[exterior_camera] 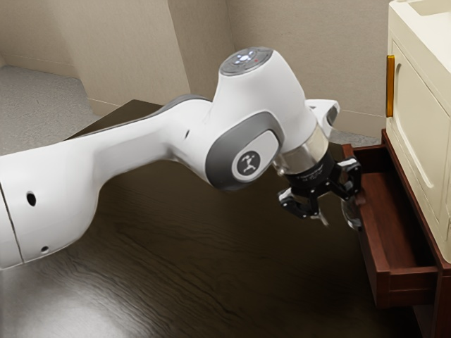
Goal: Pull the drawer handle with one arm to open the drawer
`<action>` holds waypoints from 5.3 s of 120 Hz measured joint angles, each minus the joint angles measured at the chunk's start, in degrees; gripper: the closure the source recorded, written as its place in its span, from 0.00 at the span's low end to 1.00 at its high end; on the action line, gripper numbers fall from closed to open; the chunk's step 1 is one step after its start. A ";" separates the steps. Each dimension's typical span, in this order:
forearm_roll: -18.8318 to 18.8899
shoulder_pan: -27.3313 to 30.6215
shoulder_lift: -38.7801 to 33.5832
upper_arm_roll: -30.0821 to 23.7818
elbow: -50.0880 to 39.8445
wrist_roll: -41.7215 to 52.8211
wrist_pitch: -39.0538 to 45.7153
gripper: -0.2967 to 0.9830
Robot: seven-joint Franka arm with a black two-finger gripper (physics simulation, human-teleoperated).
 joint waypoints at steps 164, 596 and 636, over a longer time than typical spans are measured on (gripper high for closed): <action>1.52 2.33 -8.47 0.16 -11.21 -1.17 2.16 0.58; 8.91 1.99 -22.02 2.84 -19.14 -5.04 4.04 0.55; 5.85 7.50 -25.55 12.49 -1.83 -19.41 -33.54 0.30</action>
